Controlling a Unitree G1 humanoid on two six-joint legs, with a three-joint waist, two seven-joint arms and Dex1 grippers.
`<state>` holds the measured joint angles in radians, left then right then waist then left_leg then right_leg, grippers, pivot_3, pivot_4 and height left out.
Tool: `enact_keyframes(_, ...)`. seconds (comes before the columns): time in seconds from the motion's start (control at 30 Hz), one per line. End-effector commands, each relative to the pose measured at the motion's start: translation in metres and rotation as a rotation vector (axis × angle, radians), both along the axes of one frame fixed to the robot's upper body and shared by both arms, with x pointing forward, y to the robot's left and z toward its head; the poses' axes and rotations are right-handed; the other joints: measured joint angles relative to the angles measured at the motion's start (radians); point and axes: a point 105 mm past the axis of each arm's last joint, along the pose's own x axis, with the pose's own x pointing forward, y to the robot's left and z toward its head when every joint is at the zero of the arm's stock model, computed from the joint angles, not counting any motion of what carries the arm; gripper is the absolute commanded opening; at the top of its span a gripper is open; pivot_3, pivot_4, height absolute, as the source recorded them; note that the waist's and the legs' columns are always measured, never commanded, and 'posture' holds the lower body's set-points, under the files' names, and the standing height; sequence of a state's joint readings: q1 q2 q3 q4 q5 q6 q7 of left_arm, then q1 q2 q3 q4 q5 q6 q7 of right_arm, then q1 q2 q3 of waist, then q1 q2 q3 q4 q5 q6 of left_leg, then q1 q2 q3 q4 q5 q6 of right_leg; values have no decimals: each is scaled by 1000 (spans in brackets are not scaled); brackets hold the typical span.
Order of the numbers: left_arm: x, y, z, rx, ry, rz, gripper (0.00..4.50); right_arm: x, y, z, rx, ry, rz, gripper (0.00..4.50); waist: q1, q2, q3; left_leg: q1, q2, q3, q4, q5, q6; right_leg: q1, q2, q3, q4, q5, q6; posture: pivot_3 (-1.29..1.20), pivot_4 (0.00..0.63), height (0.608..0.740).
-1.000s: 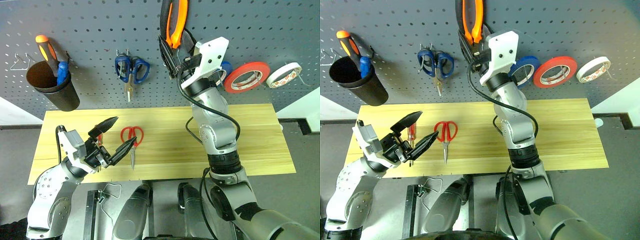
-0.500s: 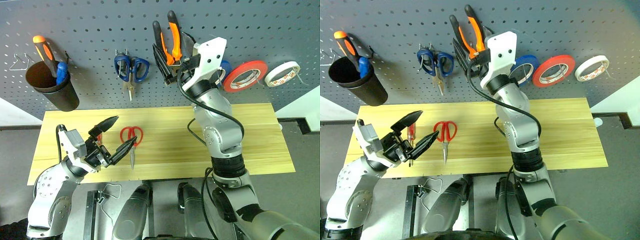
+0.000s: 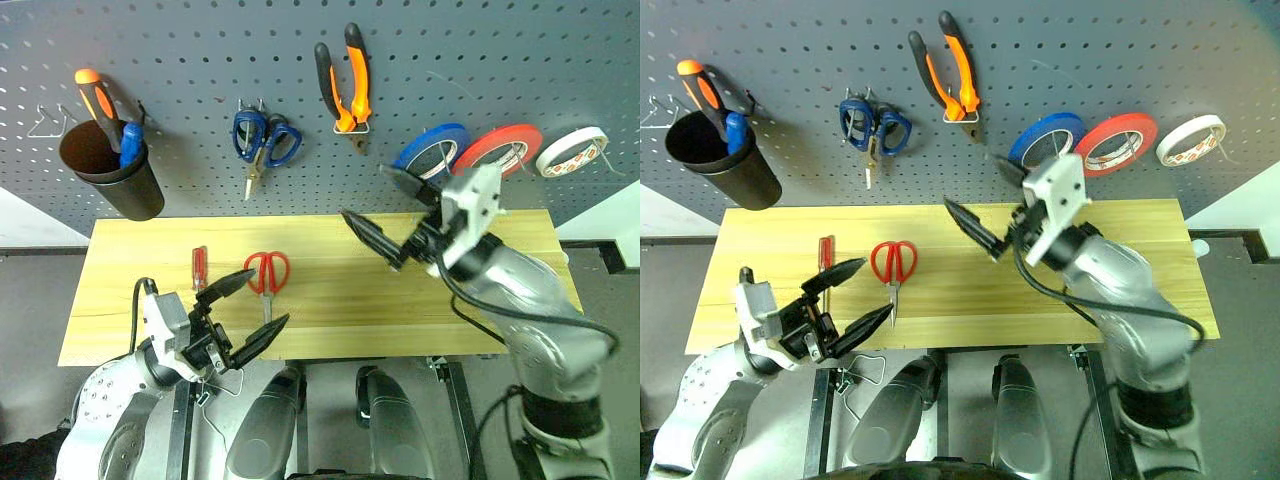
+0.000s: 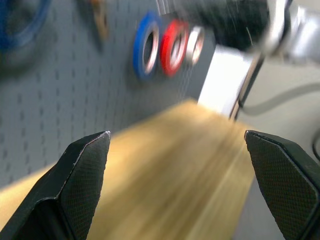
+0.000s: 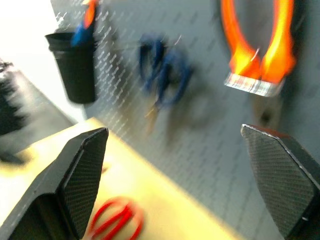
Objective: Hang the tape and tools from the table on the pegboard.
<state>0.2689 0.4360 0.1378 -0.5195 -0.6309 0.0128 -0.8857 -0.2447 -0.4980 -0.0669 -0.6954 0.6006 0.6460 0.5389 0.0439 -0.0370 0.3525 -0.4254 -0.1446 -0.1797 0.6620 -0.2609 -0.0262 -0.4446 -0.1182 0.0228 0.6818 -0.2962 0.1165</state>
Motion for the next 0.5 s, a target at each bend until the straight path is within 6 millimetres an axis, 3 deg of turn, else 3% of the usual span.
enact_keyframes(0.03, 1, 10, -17, 107, 87, 44, 4500, -28, 4, -6, -63, 27, 112, 4462, -1, 0, 0, 0, 0, 0, 0, 0, 0, 0, 0, 0, 0, 0, 0, 114, 302, 710)
enact_keyframes(0.2, 21, 28, -47, 278, 294, 234, 4500, -34, 0, -26, -174, 86, 103, 4462, 3, 0, 0, 0, 1, 1, 0, 0, 0, 0, 0, 0, 0, 0, 0, 111, 304, 710)
enact_keyframes(0.3, 48, 34, -53, 326, 344, 417, 4500, -25, -8, -33, -248, 84, 27, 4462, 21, 0, 0, 0, 0, 0, 1, 0, 0, 1, 0, 0, 0, 1, 1, 100, 305, 710)
enact_keyframes(0.4, 65, 30, -59, 354, 386, 519, 4500, -26, -8, -36, -275, 87, 27, 4462, 33, 0, -1, 0, 0, 0, 1, 0, 0, 1, 0, -1, 0, 2, 1, 91, 307, 710)
enact_keyframes(0.5, 73, 12, -69, 381, 435, 557, 4500, -27, -9, -38, -302, 86, 25, 4462, 44, 0, -1, 0, 0, 2, 2, 0, 0, 1, 0, 0, -1, 2, 2, 74, 308, 710)
